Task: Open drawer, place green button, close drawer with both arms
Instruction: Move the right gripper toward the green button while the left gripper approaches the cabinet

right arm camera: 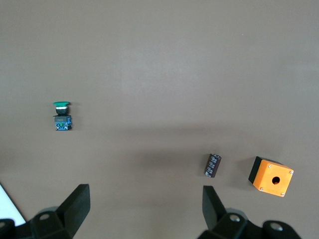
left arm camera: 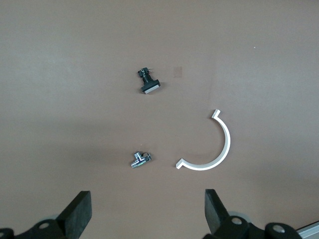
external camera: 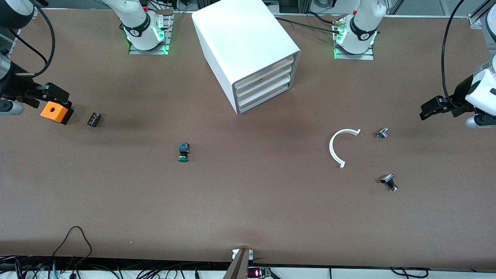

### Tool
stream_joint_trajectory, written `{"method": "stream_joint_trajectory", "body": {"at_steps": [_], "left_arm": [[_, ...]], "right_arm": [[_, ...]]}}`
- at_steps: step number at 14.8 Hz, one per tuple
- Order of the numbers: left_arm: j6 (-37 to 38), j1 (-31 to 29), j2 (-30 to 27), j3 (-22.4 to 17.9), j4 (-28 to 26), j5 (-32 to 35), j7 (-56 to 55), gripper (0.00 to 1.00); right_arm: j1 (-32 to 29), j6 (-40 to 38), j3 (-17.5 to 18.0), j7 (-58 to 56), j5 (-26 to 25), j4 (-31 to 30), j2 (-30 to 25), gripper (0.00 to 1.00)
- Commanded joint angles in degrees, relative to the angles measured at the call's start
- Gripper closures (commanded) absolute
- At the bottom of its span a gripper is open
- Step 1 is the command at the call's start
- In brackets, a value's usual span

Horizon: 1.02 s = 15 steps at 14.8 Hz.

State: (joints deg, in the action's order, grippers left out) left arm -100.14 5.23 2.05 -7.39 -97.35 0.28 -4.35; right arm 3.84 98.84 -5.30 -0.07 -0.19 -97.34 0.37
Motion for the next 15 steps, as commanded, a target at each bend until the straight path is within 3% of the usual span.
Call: {"method": "stream_joint_trajectory", "body": {"at_steps": [1, 6, 8, 12, 15], "left_arm": [[1.2, -0.4, 0.4, 0.4, 1.0, 1.4, 0.8, 0.0], [0.5, -0.4, 0.9, 0.3, 1.6, 0.6, 0.8, 0.0], [-7.3, -5.2, -4.3, 0.4, -7.5, -8.9, 3.9, 0.0], [-3.5, -5.3, -1.5, 3.3, -1.2, -2.3, 11.2, 0.0], [-3.4, -5.3, -1.0, 4.0, -0.5, -2.2, 11.1, 0.0]], "right_arm": [[-0.2, 0.2, 0.1, 0.5, -0.1, 0.6, 0.2, 0.0], [-0.2, 0.0, 0.1, 0.4, -0.1, 0.6, 0.2, 0.0], [-0.2, 0.0, 0.1, 0.4, -0.1, 0.6, 0.6, 0.0], [0.4, 0.7, 0.6, 0.2, 0.1, 0.7, 2.2, 0.0], [0.5, 0.8, 0.5, -0.5, 0.1, 0.8, 2.7, 0.0]]}}
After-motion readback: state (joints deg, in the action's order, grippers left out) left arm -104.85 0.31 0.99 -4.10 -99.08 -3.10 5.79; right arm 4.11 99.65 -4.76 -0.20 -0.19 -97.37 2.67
